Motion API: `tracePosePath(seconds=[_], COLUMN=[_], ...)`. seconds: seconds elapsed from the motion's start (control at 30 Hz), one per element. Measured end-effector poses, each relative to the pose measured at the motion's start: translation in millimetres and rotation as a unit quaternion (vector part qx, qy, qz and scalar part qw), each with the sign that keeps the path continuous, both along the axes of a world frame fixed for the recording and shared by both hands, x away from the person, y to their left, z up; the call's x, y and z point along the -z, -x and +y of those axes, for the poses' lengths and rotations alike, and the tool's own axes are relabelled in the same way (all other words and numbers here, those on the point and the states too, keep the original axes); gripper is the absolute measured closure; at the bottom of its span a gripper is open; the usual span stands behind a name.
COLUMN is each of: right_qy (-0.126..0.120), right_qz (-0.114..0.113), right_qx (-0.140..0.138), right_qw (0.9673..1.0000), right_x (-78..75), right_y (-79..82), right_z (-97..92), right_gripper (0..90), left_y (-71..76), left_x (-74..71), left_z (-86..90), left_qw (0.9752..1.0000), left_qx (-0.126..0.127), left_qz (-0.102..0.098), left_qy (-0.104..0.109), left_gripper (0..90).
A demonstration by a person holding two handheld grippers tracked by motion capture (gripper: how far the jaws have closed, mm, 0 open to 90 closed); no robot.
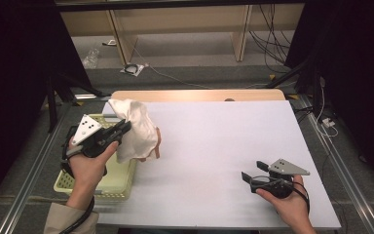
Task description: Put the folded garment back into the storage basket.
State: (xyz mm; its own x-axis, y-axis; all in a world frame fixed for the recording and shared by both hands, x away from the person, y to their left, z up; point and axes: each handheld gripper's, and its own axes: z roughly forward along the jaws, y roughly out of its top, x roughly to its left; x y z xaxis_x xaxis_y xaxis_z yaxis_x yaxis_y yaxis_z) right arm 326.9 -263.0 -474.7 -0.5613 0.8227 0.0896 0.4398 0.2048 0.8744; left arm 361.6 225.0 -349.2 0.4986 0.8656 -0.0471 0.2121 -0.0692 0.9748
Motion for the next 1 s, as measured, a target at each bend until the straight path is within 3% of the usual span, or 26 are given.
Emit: tracePosePath(seconds=[1.0], right_qy=[0.001], right_qz=[0.002], right_qx=[0.0], right_qw=[1.0], right_x=[0.2], right_y=[0.0], right_z=[-0.2], right_gripper=[27.5], left_y=[-1.3], left_x=[-2.3], left_z=[10.8], left_qw=[0.9999], left_qx=[-0.009], left_qz=[0.007], left_qy=[0.003], left_gripper=[81.7])
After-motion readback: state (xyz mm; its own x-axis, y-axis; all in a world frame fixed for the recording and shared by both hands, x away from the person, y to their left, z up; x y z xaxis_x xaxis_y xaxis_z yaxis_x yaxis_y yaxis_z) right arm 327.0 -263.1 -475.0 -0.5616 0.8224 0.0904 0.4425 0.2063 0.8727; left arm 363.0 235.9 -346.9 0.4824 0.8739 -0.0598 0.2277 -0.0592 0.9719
